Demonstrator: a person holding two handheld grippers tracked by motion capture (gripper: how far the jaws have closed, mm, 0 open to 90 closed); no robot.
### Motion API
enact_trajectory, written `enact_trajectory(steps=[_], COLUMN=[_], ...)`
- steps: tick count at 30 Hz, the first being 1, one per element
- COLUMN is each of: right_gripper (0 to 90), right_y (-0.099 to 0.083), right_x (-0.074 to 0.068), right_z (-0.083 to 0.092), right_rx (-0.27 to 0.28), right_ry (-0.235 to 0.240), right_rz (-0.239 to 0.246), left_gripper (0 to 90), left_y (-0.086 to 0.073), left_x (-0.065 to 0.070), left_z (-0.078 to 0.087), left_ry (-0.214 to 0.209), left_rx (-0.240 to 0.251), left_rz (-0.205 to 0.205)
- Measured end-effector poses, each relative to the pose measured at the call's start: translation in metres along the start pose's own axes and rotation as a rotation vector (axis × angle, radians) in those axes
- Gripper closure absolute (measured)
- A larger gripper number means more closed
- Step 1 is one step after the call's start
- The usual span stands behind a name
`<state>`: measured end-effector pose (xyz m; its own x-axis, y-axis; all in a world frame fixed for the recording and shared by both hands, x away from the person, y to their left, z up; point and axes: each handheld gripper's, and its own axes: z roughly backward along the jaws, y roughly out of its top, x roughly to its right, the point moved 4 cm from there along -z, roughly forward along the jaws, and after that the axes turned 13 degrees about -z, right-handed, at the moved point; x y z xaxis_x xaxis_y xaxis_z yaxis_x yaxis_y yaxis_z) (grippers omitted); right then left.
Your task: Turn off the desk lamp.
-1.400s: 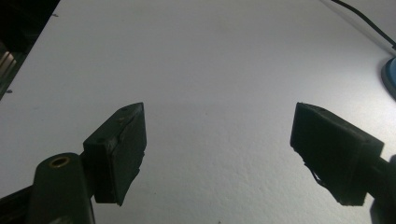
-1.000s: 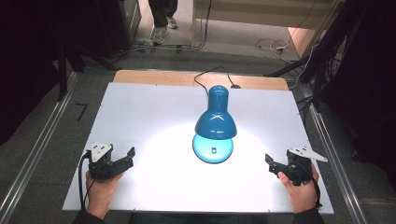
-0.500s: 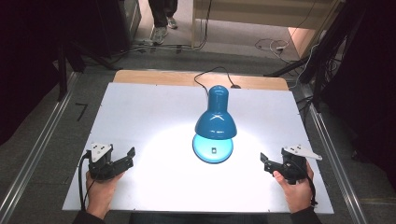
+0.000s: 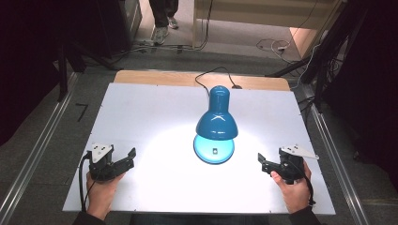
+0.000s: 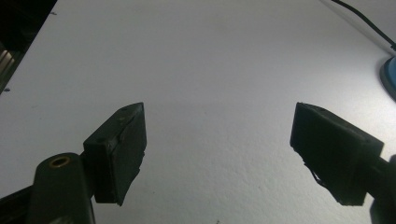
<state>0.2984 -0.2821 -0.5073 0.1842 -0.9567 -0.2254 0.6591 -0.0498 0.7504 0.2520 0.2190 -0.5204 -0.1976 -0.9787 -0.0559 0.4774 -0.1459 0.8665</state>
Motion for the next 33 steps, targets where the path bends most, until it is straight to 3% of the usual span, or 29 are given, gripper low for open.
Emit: enact_trajectory(steps=[17, 33], right_gripper=[12.3, 12.4], right_y=[0.000, 0.000], right_x=[-0.020, -0.030], right_z=[-0.009, -0.013], right_rx=[-0.017, -0.022], right_ry=[0.039, 0.061], right_rz=[0.031, 0.049], left_gripper=[18.8, 18.8], left_y=[0.000, 0.000], left_x=[0.000, 0.000], left_z=[0.000, 0.000], left_ry=[-0.001, -0.001], left_rx=[0.002, 0.002], left_rz=[0.000, 0.000])
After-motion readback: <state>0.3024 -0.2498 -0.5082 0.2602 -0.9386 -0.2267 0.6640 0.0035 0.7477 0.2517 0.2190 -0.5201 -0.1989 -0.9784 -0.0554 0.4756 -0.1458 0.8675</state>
